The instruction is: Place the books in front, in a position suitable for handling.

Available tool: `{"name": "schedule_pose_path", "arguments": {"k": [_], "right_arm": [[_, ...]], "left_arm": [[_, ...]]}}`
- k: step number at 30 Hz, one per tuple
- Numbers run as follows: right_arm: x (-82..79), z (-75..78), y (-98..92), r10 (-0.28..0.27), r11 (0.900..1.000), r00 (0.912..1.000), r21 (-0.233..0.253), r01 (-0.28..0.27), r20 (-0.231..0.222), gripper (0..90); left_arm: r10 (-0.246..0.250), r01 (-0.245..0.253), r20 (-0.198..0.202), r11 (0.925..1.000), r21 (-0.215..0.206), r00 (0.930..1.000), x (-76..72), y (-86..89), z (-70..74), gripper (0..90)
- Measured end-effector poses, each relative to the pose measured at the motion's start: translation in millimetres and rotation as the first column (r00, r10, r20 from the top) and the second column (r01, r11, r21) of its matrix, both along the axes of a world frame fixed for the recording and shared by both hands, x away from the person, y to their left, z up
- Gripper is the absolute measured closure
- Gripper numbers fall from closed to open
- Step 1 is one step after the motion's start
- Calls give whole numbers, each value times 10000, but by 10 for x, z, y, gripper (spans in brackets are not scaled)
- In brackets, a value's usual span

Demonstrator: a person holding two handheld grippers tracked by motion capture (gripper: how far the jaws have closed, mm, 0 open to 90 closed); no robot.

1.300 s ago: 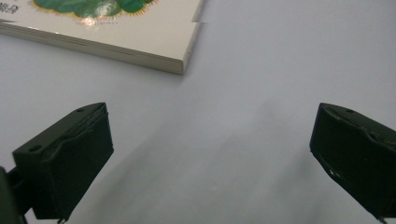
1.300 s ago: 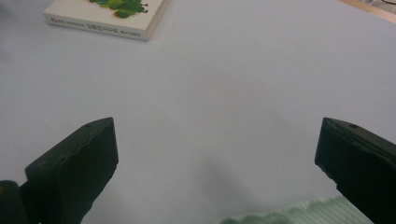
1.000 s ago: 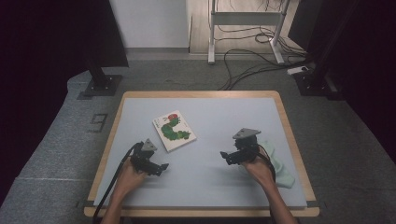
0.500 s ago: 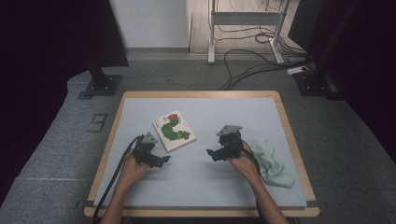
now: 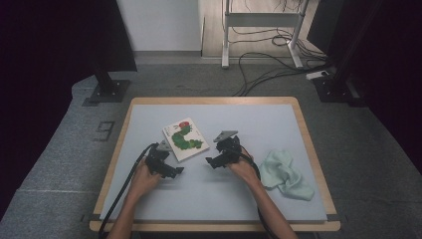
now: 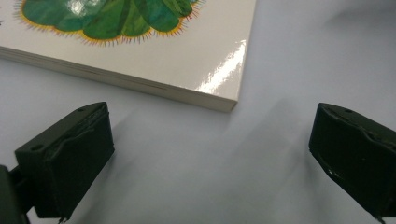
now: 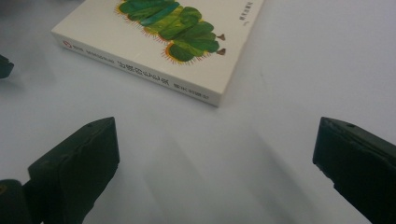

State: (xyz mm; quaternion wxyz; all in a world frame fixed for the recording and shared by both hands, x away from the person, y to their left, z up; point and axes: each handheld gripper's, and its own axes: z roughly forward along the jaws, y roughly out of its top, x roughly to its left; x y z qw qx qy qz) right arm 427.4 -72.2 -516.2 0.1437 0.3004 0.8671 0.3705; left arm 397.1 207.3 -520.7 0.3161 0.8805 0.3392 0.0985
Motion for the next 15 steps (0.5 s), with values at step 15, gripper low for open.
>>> {"name": "schedule_pose_path", "arguments": {"k": [15], "right_arm": [[231, -143, 327, 433, 9990, 9983, 114, -429, -402, 108]], "left_arm": [[-382, 383, 410, 9993, -30, 9984, -36, -98, -61, 0]]}}
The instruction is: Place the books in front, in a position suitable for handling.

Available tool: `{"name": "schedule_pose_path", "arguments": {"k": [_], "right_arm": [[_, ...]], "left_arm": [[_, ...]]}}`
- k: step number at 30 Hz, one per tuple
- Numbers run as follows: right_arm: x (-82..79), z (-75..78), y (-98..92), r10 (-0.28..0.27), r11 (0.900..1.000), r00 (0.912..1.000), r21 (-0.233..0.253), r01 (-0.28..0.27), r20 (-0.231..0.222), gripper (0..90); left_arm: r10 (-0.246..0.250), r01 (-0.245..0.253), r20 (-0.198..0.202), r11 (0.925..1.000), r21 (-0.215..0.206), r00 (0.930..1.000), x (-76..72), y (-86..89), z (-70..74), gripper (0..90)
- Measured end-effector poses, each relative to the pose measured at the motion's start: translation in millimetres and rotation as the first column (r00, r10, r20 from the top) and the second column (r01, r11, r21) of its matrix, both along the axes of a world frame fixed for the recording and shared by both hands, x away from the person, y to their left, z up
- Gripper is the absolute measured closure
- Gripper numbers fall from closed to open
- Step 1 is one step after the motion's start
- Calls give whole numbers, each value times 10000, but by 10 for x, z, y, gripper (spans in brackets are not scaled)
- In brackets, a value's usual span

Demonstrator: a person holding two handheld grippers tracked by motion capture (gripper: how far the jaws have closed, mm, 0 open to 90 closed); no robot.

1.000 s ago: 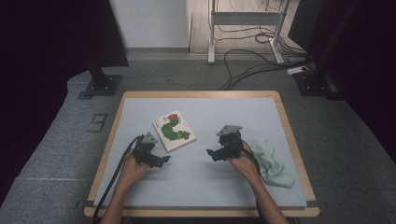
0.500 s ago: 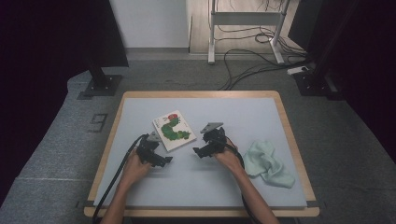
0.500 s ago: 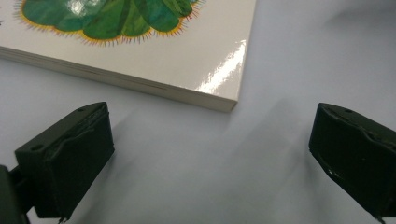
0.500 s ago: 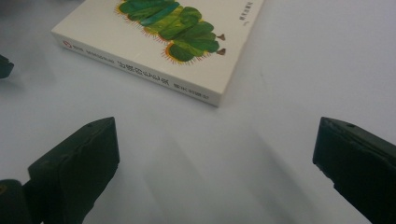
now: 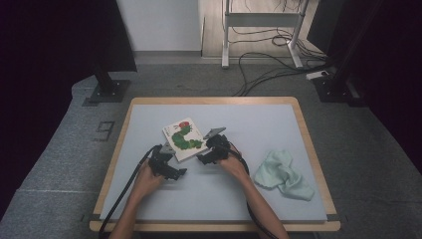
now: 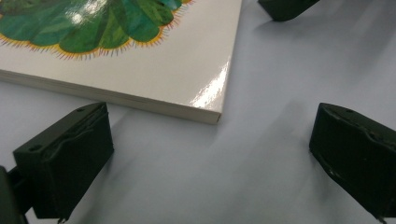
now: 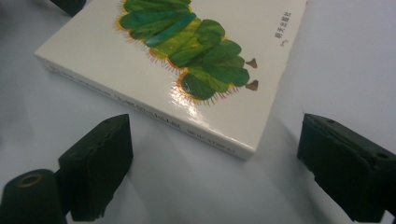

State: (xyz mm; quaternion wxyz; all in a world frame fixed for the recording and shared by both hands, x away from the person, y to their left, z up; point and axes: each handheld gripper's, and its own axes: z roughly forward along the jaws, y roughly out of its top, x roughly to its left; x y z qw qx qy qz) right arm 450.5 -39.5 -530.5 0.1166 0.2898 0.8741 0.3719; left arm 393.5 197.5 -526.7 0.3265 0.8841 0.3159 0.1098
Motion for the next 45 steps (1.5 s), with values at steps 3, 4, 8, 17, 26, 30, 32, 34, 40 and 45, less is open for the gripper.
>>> {"name": "schedule_pose_path", "arguments": {"k": [3, 4, 8, 17, 26, 30, 32, 34, 40, 45], "right_arm": [[10, 7, 5, 344, 9989, 9992, 337, -337, -201, 139], [10, 11, 4, 490, 9975, 9982, 525, -471, -346, 153], [-12, 19, 26, 450, 9980, 9982, 463, -432, -390, 148], [-168, 24, 43, 648, 9979, 9977, 56, -647, -174, 141], [-407, 26, -11, 1020, 9948, 9945, 24, -1019, -228, 136], [-526, 25, -40, 1183, 9930, 9927, 71, -1182, -234, 132], [-592, 23, -57, 1243, 9922, 9920, 118, -1240, -241, 131], [-666, 15, -81, 1315, 9911, 9911, 255, -1310, -225, 129], [-885, 2, -138, 1484, 9880, 9887, 461, -1472, -227, 128], [-1103, -6, -154, 1525, 9870, 9880, 552, -1510, -243, 116]], "left_arm": [[-123, 124, 64, 9998, -143, 9999, -4, -14, -11, 0], [-136, 136, 88, 9999, -93, 9999, -7, -19, -12, 0], [-236, 235, -20, 9996, -165, 9997, 0, 3, -6, 0], [-320, 322, -225, 9994, 87, 9992, -29, 12, 17, 0], [-584, 587, -156, 9982, 136, 9982, -119, 34, 12, 0], [-661, 663, -185, 9978, 60, 9976, -173, 38, 12, 0], [-729, 731, -175, 9972, 128, 9972, -204, 33, 14, 0], [-775, 778, -213, 9969, 125, 9968, -238, 28, 17, 0], [-825, 814, -299, 9961, -349, 9961, -345, 36, 7, 0], [-732, 727, -159, 9968, -326, 9972, -475, -1, -5, 0]]}}
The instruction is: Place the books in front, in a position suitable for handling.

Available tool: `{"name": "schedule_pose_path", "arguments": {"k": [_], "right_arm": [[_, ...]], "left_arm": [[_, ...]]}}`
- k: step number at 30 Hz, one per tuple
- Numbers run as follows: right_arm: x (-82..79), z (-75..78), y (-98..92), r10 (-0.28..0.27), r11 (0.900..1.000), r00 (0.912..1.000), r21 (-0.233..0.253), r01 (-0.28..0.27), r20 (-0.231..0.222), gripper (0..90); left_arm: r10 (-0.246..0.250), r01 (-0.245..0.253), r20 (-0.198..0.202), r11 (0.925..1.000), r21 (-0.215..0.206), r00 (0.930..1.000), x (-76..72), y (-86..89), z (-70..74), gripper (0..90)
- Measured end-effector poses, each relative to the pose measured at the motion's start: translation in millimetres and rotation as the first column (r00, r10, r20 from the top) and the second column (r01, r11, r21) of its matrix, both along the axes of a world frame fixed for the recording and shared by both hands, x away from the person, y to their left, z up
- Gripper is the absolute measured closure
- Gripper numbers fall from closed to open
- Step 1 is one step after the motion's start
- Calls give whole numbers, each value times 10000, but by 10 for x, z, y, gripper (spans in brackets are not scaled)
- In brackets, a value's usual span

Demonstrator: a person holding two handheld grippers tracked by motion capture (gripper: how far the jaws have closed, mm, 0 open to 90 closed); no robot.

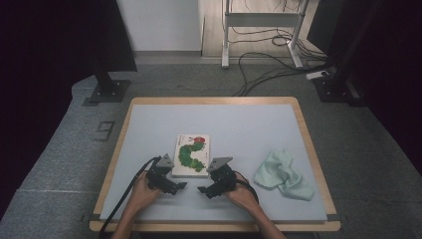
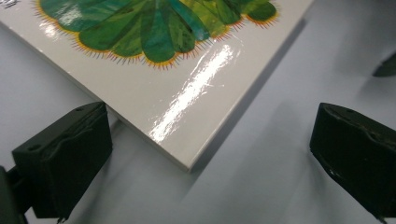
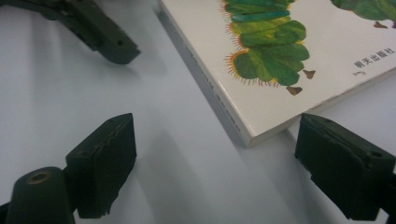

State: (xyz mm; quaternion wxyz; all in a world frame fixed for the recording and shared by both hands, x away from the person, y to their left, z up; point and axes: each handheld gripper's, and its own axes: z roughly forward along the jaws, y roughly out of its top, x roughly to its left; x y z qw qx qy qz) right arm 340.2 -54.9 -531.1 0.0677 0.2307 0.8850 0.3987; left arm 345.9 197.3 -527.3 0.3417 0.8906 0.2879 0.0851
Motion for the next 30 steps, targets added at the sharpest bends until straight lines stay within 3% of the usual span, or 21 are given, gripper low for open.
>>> {"name": "schedule_pose_path", "arguments": {"k": [4, 8, 10, 14, 17, 19, 21, 23, 30], "right_arm": [[-126, -16, 3, 91, 9999, 9996, -124, -88, 256, 101], [-64, 10, -32, 269, 9996, 9995, 9, -268, -169, 126], [-14, 30, -58, 146, 9999, 9999, -8, -146, -74, 128], [185, 61, -125, -414, 9991, 9991, -107, 415, 100, 109], [341, 64, -141, -624, 9980, 9980, -84, 625, 26, 69], [445, 63, -127, -462, 9989, 9987, -55, 461, -191, 0], [527, 73, -111, -336, 9994, 9987, 80, 339, -371, 8], [616, 94, -84, -574, 9983, 9983, 31, 574, -15, 7], [909, 94, -10, -739, 9972, 9973, -118, 740, 28, 1]], "left_arm": [[72, -73, 57, 9999, 116, 10000, -44, -29, -1, 0], [27, -27, 32, 9999, 106, 10000, -38, -21, 3, 0], [6, -7, 23, 10000, 99, 10000, -32, -15, 2, 0], [167, -170, 138, 9996, 213, 9998, -38, -24, -1, 0], [604, -610, 225, 9979, 239, 9979, -25, -1, -4, 0], [884, -889, 245, 9958, 213, 9958, -13, 34, -6, 0], [1217, -1221, 229, 9924, 175, 9923, -1, 67, -7, 0], [1263, -1268, 241, 9917, 195, 9917, 0, 69, -8, 0], [1395, -1400, 236, 9900, 190, 9899, 5, 68, -11, 0]]}}
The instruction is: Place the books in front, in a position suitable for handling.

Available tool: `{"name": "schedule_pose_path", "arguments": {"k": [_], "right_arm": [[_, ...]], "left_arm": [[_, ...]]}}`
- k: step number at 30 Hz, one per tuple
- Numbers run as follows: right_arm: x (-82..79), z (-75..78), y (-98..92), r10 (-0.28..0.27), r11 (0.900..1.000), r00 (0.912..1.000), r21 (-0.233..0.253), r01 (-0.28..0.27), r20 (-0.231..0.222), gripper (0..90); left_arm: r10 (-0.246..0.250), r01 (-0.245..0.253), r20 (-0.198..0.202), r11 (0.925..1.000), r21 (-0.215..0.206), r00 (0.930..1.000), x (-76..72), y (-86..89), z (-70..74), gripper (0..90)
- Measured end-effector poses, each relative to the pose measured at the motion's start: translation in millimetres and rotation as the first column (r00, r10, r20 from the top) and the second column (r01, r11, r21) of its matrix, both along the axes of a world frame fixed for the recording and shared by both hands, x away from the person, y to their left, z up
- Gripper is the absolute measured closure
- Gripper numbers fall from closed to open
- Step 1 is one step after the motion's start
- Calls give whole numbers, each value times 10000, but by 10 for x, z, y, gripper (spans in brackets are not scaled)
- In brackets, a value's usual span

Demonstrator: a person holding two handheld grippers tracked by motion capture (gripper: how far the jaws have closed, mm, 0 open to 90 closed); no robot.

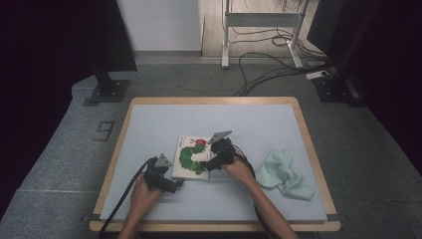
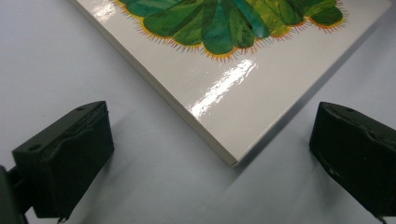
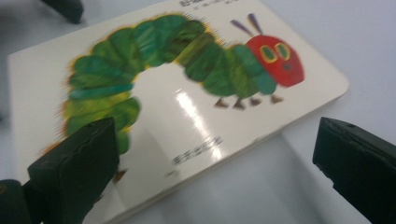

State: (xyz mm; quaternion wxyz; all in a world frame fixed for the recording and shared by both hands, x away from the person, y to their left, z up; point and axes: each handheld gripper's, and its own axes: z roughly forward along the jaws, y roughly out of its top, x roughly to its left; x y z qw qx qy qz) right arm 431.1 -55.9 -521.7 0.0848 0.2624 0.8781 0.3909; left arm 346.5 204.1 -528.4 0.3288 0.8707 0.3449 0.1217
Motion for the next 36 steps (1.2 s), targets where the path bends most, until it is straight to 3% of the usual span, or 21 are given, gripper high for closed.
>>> {"name": "schedule_pose_path", "arguments": {"k": [7, 15, 22, 29, 36], "right_arm": [[247, -41, 24, 34, 9997, 9995, 240, -27, -306, 0], [467, -83, 102, -37, 9986, 9990, 522, 61, -451, 0], [596, -103, 208, 274, 9974, 9972, 680, -227, -691, 0], [596, -93, 203, 264, 9978, 9968, 628, -216, -760, 15], [485, -88, 77, 65, 9979, 9968, 642, -13, -802, 27]], "left_arm": [[408, -408, 13, 9992, -27, 9992, 17, 1, -2, 0], [427, -427, 39, 9991, 1, 9991, 15, -3, -3, 0], [422, -422, 41, 9991, 0, 9991, 13, -3, -4, 0], [385, -385, 49, 9993, -26, 9992, 9, -5, -5, 0], [223, -223, 60, 9998, -4, 9997, 5, 4, -3, 0]]}}
